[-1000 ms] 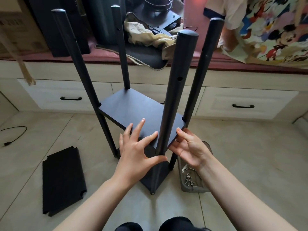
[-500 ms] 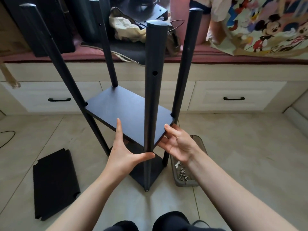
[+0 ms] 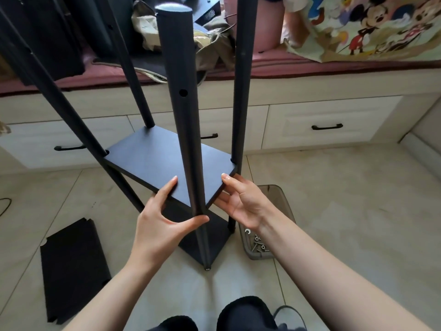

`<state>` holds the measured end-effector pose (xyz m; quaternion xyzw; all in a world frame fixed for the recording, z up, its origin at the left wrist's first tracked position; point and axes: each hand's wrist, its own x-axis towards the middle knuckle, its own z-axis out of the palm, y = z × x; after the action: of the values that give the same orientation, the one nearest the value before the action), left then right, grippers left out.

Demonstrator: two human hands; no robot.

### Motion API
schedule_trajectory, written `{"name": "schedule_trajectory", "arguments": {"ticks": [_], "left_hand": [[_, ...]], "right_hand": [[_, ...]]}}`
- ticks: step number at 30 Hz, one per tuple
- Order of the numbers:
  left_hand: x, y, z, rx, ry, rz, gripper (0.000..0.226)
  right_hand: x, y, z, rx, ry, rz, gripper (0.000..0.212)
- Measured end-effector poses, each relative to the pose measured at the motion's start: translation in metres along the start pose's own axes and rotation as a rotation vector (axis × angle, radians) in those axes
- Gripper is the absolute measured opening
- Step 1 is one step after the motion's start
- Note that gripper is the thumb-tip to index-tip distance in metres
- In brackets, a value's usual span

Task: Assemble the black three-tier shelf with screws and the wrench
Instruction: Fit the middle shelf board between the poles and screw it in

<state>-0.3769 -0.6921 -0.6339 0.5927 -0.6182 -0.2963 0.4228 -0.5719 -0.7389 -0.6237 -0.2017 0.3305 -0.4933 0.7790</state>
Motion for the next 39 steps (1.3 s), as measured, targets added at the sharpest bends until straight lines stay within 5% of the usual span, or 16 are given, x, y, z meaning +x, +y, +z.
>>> {"name": "schedule_trajectory", "arguments": {"ticks": [12, 18, 26, 28, 34, 37, 39], "left_hand": [[-0.002, 0.006, 0.001, 0.090, 0.010, -0.016, 0.106], [-0.001, 0.022, -0.006, 0.542, -0.034, -0.108, 0.115], [0.024, 0.029, -0.014, 0.849, -0.076, 0.315, 0.104], [0.018, 0.028, -0.011, 0.769, -0.025, 0.232, 0.109], [0.000, 0.025, 0.003, 0.001, -0.045, -0.351, 0.149], [0.002, 0.026, 0.004, -0.438, -0.008, -0.434, 0.148], [0.002, 0.028, 0.008, -0.691, -0.027, -0.475, 0.126]], "right_hand": [[0.001, 0.000, 0.001, -0.061, -0.012, -0.008, 0.042], [0.005, -0.001, 0.001, -0.078, 0.006, -0.012, 0.044], [0.007, -0.007, 0.000, -0.084, -0.001, 0.005, 0.039], [0.007, -0.009, -0.002, -0.067, -0.006, 0.006, 0.034], [0.006, -0.008, -0.002, -0.037, -0.020, -0.003, 0.033], [0.005, -0.008, -0.001, -0.029, -0.024, -0.006, 0.034], [0.004, -0.008, 0.000, -0.016, -0.022, -0.011, 0.035]]}}
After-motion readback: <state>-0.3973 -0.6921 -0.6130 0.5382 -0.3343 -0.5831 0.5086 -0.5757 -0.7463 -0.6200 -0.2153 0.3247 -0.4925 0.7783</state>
